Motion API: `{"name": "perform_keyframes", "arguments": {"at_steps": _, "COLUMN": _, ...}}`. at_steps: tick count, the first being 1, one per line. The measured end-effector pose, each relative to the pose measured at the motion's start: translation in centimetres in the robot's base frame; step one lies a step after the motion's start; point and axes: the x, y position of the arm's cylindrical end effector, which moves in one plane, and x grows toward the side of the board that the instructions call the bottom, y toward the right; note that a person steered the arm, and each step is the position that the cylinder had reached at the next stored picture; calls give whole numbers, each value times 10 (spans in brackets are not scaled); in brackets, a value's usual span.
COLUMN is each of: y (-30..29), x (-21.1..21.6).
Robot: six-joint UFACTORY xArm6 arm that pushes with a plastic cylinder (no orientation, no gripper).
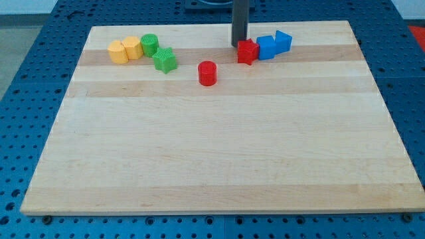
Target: Push the red circle to the red star
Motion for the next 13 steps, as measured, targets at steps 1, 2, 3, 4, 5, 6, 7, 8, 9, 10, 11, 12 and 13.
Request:
{"name": "perform_keyframes", "arguments": {"at_steps": 1, "y": -22, "x": 12}}
{"name": "perform_keyframes", "arguments": {"at_steps": 2, "y": -23, "x": 44}}
{"name": "perform_keyframes", "arguments": {"at_steps": 3, "y": -7, "x": 77}}
{"name": "perform_keyframes", "arguments": {"at_steps": 4, "y": 8, "x": 112}}
{"name": "perform_keyframes", "arguments": {"at_steps": 5, "y": -18, "x": 130}}
{"name": "perform_keyframes", "arguments": {"at_steps": 6, "y": -75, "x": 131}}
{"name": "perform_keyframes", "arguments": {"at_steps": 7, "y": -106, "x": 129}}
{"name": "perform_keyframes", "arguments": {"at_steps": 8, "y": -93, "x": 119}}
{"name": "perform_keyframes", "arguments": {"at_steps": 9, "y": -65, "x": 102}}
{"name": "perform_keyframes", "arguments": {"at_steps": 10, "y": -45, "x": 92}}
{"name": "perform_keyframes", "arguments": {"at_steps": 11, "y": -47, "x": 93}}
{"name": "perform_keyframes", "arguments": {"at_steps": 12, "y": -49, "x": 110}}
{"name": "perform_keyframes", "arguments": {"at_steps": 13, "y": -33, "x": 108}}
